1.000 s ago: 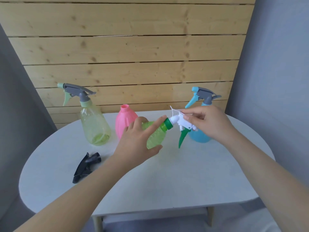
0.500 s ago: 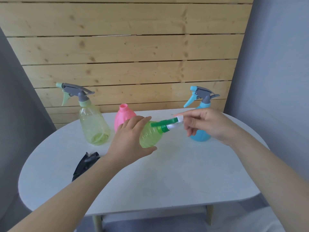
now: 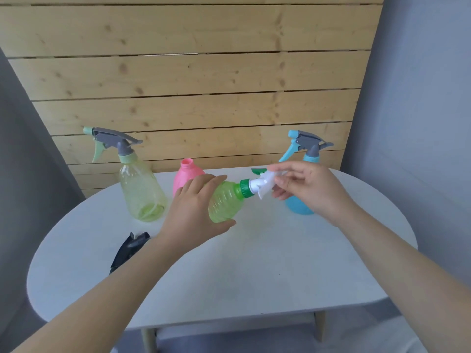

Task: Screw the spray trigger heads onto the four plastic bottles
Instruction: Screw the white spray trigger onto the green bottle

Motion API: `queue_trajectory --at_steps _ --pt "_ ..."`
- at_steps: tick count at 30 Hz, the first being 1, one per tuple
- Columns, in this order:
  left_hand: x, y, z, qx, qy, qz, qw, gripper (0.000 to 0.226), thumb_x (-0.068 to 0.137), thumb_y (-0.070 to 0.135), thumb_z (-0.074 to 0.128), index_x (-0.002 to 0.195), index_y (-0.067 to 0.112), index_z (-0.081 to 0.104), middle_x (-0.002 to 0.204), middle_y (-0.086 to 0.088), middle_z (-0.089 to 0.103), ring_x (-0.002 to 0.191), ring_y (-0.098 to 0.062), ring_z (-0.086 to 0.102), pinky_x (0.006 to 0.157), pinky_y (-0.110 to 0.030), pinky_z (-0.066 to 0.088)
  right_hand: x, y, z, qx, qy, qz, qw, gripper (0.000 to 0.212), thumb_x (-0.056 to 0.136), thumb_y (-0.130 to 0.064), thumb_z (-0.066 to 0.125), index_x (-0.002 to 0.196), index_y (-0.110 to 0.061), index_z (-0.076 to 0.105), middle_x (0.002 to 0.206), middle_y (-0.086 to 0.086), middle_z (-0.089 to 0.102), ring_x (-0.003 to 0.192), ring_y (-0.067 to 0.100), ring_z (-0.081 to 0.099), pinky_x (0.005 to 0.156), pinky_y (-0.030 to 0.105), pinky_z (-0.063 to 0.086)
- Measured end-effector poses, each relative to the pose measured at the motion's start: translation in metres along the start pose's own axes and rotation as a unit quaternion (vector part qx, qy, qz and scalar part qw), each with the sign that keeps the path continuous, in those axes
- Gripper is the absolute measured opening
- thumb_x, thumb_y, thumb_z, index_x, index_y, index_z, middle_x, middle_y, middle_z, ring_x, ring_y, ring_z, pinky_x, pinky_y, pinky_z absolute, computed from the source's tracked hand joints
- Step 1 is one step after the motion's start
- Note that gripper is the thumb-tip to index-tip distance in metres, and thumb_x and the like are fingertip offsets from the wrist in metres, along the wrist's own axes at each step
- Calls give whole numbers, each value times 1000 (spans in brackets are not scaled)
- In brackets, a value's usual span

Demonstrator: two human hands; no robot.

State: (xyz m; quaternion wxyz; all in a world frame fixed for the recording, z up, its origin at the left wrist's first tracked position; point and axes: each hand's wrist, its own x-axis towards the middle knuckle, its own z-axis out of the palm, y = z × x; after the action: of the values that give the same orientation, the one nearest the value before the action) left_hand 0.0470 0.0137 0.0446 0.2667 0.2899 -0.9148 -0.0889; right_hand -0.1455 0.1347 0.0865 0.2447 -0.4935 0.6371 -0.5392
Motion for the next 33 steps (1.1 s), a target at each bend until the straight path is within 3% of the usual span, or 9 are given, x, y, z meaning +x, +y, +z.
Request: queue_trajectory --at_steps 3,8,12,14,17,21,23,27,33 --pt "-1 -2 -2 -1 3 0 1000 87 57 41 83 133 19 46 127 -4 53 116 -27 49 98 -43 40 -1 1 0 -54 -19 -7 998 28 82 -6 64 110 -10 65 71 3 65 55 -2 62 59 7 46" --pt "-2 -1 -4 23 4 20 1000 85 58 40 82 132 19 47 127 -6 53 118 -29 49 99 -42 36 0 0 3 -186 56 -32 980 13 77 -32 71 87 -25 75 73 -7 52 58 3 48 56 6 34" --pt "-3 4 -5 57 9 50 997 84 58 39 82 131 17 49 124 -7 56 114 -31 51 96 -45 38 -3 -1 3 -108 11 19 994 13 83 -31 65 96 -30 69 46 -12 57 40 1 46 44 12 37" --pt "-3 4 -6 67 11 56 996 84 57 38 83 131 16 49 123 -7 56 113 -32 52 95 -45 39 -4 -1 4 -69 4 27 997 14 83 -30 65 97 -29 68 43 -8 56 37 6 46 42 16 40" --pt "-3 3 -6 70 6 50 996 85 58 39 82 133 18 47 125 -6 55 115 -30 50 96 -44 37 -4 -2 3 -2 -14 53 998 16 84 -28 63 91 -17 71 60 10 61 46 14 54 45 20 47" --pt "-2 0 -5 51 -12 16 998 87 60 42 80 136 22 42 130 -4 50 120 -26 45 100 -38 32 -3 0 -9 110 -160 92 977 35 89 -20 49 122 -11 58 98 15 66 80 19 71 74 23 56" --pt "-2 0 -5 39 -16 10 999 88 60 43 80 136 23 41 131 -3 50 120 -25 44 100 -37 32 -1 0 -13 111 -194 75 972 39 87 -17 47 126 -16 52 102 13 66 89 21 70 82 26 55" --pt "-3 0 -4 37 -18 16 999 88 60 42 80 136 23 41 130 -3 50 120 -25 44 100 -37 32 -1 0 -10 90 -171 42 980 40 77 -25 57 116 -18 59 81 3 73 76 20 72 67 22 55" --pt "-5 2 -1 65 16 29 997 82 54 34 85 126 9 53 122 -13 57 111 -36 53 94 -47 39 -3 -1 3 103 -88 91 987 48 71 -49 57 84 -3 63 68 10 73 67 25 73 54 25 56"
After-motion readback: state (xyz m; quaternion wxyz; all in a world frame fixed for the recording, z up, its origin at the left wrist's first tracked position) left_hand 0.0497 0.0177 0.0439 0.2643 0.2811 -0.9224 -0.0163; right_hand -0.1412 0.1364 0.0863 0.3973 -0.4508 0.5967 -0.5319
